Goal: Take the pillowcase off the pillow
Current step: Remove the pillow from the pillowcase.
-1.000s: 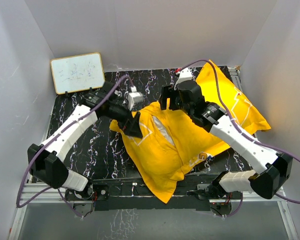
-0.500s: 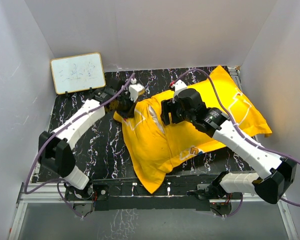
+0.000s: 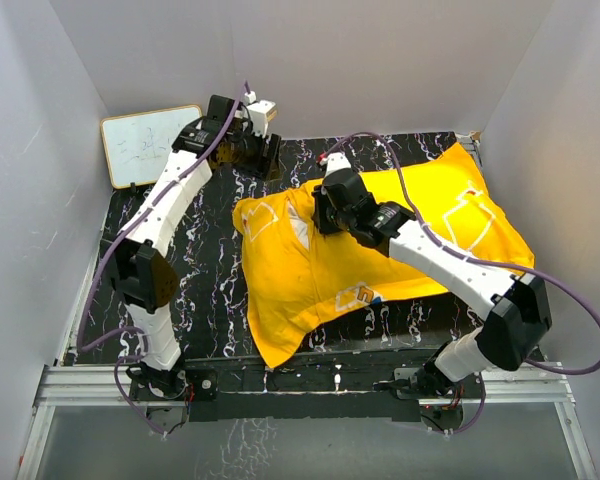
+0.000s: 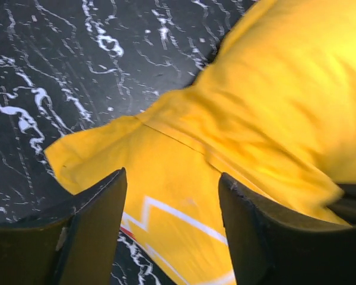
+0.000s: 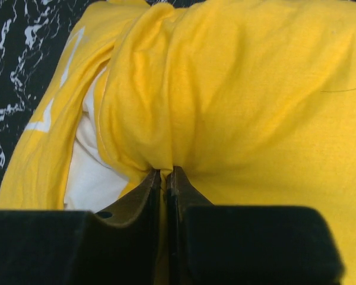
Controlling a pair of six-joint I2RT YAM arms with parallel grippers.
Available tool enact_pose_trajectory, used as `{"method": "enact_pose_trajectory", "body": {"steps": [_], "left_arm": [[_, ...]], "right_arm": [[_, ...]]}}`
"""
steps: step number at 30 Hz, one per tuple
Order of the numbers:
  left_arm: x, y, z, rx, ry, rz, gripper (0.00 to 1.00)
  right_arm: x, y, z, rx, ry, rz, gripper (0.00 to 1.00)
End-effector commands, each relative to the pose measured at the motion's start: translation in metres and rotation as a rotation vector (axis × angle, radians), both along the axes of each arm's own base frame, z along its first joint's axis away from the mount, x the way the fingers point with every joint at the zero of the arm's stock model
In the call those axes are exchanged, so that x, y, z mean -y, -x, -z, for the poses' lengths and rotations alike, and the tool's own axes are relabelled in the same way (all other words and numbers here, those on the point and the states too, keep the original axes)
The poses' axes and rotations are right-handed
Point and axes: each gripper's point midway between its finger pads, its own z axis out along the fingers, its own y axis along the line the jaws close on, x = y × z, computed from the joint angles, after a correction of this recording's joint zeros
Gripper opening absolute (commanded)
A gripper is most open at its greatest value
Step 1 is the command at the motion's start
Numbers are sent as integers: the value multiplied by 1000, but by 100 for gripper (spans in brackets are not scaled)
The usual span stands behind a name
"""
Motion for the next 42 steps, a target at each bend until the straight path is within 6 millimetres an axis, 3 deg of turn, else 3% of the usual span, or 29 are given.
{"method": "enact_pose_trajectory", "body": {"steps": [1,5,10,13,19,21,27,33,42], "left_arm": [[0,62,-34,-127,81,65,64],[-7,98,-26,-162,83,127,69],[-7,115,13,-299,84,108,74],[2,116,16,-332,123,124,78],[-3,100,21,-303,73,101,79],[-10,93,29,-281,33,60,74],[-84,86,65,-172,-333,44,66],[-160,81,80,-203,-457,-116,56],[-225,75,100,-173,-553,-257,54]], "right_arm": [[-13,-20,4,-26,-58,73,8],[-27,-30,1,-26,-139,97,8],[-53,-38,-11,-48,-288,105,8],[-64,-39,-13,-53,-329,108,8],[-75,-38,-4,-65,-318,100,8],[-74,-37,3,-68,-300,109,8],[-45,-34,24,-47,-217,189,8],[-27,-25,46,-59,-153,217,8],[-11,-8,66,-87,-141,233,8]]}}
